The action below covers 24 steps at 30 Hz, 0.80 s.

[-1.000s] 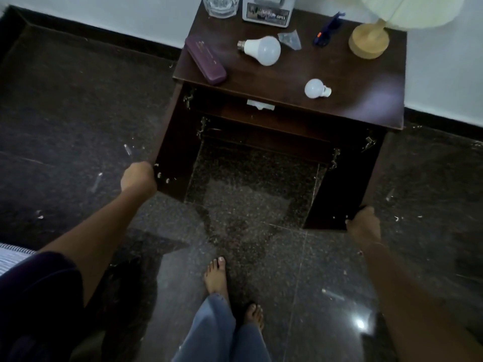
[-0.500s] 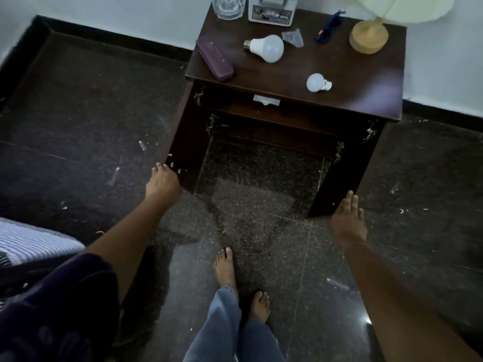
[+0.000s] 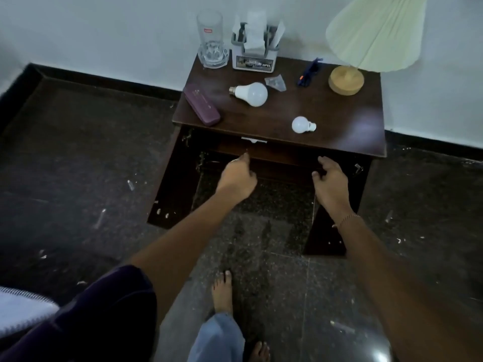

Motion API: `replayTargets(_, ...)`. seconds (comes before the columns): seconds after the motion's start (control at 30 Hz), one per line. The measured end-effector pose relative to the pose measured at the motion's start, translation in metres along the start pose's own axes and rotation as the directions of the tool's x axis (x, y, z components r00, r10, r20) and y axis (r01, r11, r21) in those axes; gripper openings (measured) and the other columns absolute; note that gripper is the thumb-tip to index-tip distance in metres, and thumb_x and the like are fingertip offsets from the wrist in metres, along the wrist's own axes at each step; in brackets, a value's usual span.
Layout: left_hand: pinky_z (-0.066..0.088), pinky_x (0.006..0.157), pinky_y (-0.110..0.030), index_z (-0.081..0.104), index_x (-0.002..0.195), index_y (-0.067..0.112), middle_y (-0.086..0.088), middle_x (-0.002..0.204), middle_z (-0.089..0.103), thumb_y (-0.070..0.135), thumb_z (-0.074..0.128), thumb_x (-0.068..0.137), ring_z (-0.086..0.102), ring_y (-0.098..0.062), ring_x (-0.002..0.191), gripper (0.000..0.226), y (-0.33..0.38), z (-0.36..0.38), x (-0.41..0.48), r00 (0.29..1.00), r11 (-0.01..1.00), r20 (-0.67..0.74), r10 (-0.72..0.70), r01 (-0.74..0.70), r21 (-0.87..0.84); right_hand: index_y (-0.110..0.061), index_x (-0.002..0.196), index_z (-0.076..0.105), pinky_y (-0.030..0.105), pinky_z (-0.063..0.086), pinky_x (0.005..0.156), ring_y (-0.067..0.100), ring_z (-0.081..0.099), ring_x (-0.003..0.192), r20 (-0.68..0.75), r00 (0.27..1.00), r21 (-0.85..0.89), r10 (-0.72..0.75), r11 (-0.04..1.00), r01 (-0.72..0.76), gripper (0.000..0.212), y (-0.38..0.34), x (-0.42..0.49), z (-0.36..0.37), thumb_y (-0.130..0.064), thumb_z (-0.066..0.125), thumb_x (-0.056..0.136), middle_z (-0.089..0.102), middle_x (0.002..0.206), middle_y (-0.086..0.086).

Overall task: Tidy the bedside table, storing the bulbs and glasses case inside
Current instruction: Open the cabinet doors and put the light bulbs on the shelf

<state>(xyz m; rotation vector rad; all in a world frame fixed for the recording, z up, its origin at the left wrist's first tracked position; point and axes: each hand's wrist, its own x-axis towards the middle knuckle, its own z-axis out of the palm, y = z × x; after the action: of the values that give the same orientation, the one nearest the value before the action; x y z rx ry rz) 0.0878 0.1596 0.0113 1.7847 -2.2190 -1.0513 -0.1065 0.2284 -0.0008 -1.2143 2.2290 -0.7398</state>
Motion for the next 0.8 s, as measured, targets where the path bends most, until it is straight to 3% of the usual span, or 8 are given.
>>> replayTargets(0.17, 0.047, 0.081, -0.026, 0.019, 0.147, 0.009, -0.015, 0.141, 0.045, 0.013, 0.044, 0.091, 0.056, -0.027, 0.113, 0.062, 0.052, 0.006, 0.060, 0.992, 0.969, 0.105, 0.076, -0.049, -0.244, -0.009, 0.136, 0.043, 0.023, 0.036, 0.101, 0.021, 0.045, 0.128, -0.092, 0.985, 0.263, 0.145, 0.958, -0.116, 0.044, -0.018, 0.060, 0.013, -0.008, 0.049, 0.092, 0.046, 0.140, 0.011)
replayTargets(0.23, 0.047, 0.068, -0.021, 0.013, 0.149, 0.010, -0.014, 0.140, 0.046, 0.013, 0.043, 0.092, 0.061, -0.020, 0.095, 0.064, 0.063, 0.009, 0.080, 0.984, 0.961, 0.154, 0.086, -0.041, -0.272, -0.010, 0.138, 0.041, 0.029, 0.037, 0.107, 0.021, 0.046, 0.127, -0.119, 0.972, 0.332, 0.205, 0.930, -0.156, 0.047, -0.021, 0.077, 0.019, -0.005, 0.047, 0.091, 0.049, 0.138, 0.010)
replayTargets(0.3, 0.044, 0.056, -0.019, 0.012, 0.149, 0.011, -0.013, 0.138, 0.047, 0.013, 0.043, 0.092, 0.056, -0.012, 0.079, 0.064, 0.070, 0.010, 0.099, 0.981, 0.963, 0.176, 0.083, -0.033, -0.269, -0.011, 0.141, 0.036, 0.025, 0.036, 0.105, 0.020, 0.045, 0.127, -0.116, 0.959, 0.392, 0.260, 0.899, -0.196, 0.053, -0.022, 0.093, 0.022, -0.001, 0.044, 0.090, 0.047, 0.141, 0.009)
replayTargets(0.4, 0.042, 0.066, -0.023, 0.017, 0.148, 0.011, -0.013, 0.137, 0.049, 0.014, 0.043, 0.092, 0.055, -0.016, 0.092, 0.062, 0.077, 0.014, 0.120, 0.976, 0.965, 0.201, 0.079, -0.024, -0.262, -0.012, 0.143, 0.030, 0.020, 0.035, 0.094, 0.019, 0.043, 0.128, -0.077, 0.961, 0.407, 0.264, 0.888, -0.212, 0.056, -0.021, 0.109, 0.028, 0.000, 0.041, 0.090, 0.042, 0.145, 0.008)
replayTargets(0.53, 0.040, 0.066, -0.015, 0.029, 0.145, 0.013, -0.012, 0.137, 0.050, 0.017, 0.045, 0.093, 0.057, -0.011, 0.089, 0.055, 0.075, 0.024, 0.130, 0.963, 0.961, 0.243, 0.117, -0.047, -0.274, -0.010, 0.140, 0.037, 0.021, 0.038, 0.090, 0.012, 0.050, 0.111, -0.063, 0.965, 0.425, 0.253, 0.882, -0.203, 0.051, -0.021, 0.114, 0.039, 0.001, 0.040, 0.090, 0.052, 0.136, 0.010)
replayTargets(0.63, 0.039, 0.076, -0.017, 0.031, 0.144, 0.012, -0.011, 0.140, 0.048, 0.020, 0.045, 0.093, 0.056, -0.018, 0.108, 0.054, 0.072, 0.030, 0.131, 0.960, 0.964, 0.257, 0.107, -0.037, -0.264, -0.011, 0.136, 0.043, 0.027, 0.041, 0.100, 0.014, 0.051, 0.115, -0.084, 0.963, 0.420, 0.258, 0.885, -0.201, 0.049, -0.025, 0.113, 0.046, 0.000, 0.043, 0.089, 0.051, 0.135, 0.010)
replayTargets(0.73, 0.039, 0.060, -0.010, 0.030, 0.144, 0.012, -0.013, 0.131, 0.055, 0.018, 0.048, 0.092, 0.053, -0.004, 0.077, 0.056, 0.072, 0.032, 0.133, 0.978, 0.956, 0.185, 0.092, -0.035, -0.290, -0.012, 0.138, 0.038, 0.040, 0.038, 0.109, 0.023, 0.045, 0.126, -0.162, 0.936, 0.436, 0.312, 0.874, -0.215, 0.052, -0.025, 0.118, 0.046, -0.003, 0.050, 0.088, 0.035, 0.143, 0.010)
replayTargets(0.8, 0.041, 0.070, -0.015, 0.027, 0.145, 0.011, -0.015, 0.133, 0.051, 0.018, 0.050, 0.091, 0.058, -0.013, 0.097, 0.059, 0.071, 0.033, 0.141, 0.989, 0.953, 0.134, 0.062, -0.019, -0.301, -0.013, 0.141, 0.033, 0.043, 0.035, 0.111, 0.025, 0.037, 0.133, -0.164, 0.934, 0.430, 0.317, 0.875, -0.221, 0.056, -0.021, 0.126, 0.044, -0.003, 0.050, 0.088, 0.028, 0.148, 0.010)
